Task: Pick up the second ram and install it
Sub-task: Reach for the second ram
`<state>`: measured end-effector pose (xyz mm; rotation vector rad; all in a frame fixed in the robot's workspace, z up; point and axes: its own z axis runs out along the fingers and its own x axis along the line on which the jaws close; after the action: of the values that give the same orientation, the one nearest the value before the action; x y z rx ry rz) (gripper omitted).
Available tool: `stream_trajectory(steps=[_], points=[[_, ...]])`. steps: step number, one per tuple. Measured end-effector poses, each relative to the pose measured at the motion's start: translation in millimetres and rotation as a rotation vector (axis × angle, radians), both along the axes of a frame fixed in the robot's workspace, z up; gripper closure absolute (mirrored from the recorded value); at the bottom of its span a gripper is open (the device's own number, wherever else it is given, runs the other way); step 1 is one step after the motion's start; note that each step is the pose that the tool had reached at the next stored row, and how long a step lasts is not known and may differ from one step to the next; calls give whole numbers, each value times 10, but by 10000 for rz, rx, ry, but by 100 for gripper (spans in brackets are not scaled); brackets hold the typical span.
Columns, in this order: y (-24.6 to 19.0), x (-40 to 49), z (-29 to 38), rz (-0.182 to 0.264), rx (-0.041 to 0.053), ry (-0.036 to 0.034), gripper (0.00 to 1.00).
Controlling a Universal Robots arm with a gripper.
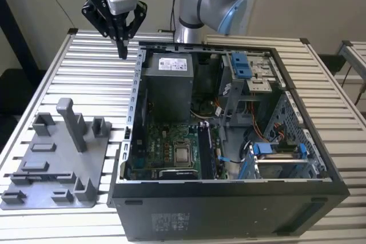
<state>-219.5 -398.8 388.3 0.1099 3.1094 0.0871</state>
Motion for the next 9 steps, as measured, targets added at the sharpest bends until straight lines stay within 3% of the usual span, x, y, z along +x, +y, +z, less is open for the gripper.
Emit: stream_trajectory(steps=[9], points=[[0, -315, -29, 0, -1, 8, 89]])
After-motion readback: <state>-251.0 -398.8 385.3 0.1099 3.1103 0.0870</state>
